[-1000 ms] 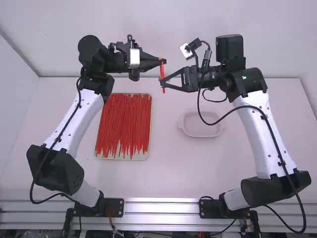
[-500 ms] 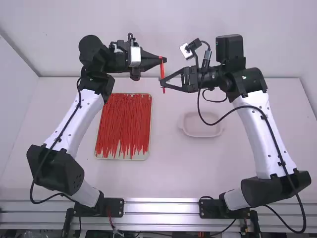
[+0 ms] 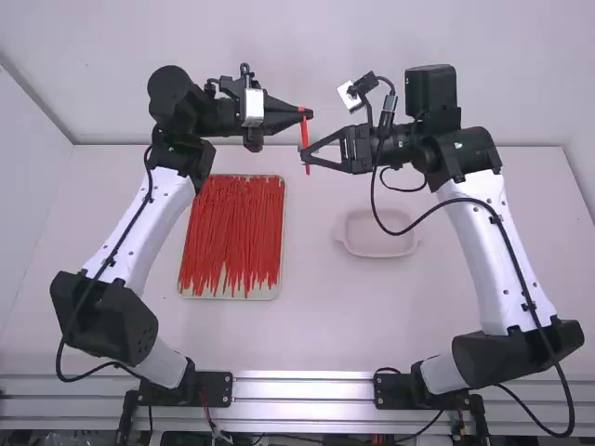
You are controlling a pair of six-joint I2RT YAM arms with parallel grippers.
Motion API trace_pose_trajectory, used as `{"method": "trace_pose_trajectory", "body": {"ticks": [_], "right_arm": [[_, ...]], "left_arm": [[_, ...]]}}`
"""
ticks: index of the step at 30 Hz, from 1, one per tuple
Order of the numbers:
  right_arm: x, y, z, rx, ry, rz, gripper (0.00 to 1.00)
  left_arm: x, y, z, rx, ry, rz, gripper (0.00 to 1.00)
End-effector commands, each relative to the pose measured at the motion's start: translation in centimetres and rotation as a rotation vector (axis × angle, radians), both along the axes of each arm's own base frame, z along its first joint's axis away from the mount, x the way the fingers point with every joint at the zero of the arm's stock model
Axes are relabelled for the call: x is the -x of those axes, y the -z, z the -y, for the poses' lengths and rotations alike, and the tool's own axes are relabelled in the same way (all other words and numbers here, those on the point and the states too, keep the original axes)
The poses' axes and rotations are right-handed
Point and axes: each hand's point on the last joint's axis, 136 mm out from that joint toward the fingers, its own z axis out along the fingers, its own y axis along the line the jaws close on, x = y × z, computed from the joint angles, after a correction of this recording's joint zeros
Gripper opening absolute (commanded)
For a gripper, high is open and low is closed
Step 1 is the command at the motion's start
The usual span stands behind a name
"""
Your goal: Fasten the cable tie
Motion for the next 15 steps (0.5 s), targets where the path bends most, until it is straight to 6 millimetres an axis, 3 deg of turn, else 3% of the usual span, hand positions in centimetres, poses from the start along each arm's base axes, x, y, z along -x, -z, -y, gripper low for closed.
{"method": "trace_pose_trajectory", "body": {"ticks": [1, 15], "right_arm": [[0.57, -1.07, 0.15, -0.016, -0.011, 0.038, 0.00], [0.58, -1.07, 0.15, -0.016, -0.011, 0.037, 0.00]], "left_arm": [[0.25, 0.35, 0.20, -0.005, 0.017, 0.003, 0.02], [0.43, 0.34, 0.53, -0.005, 0.023, 0.006, 0.02]]}}
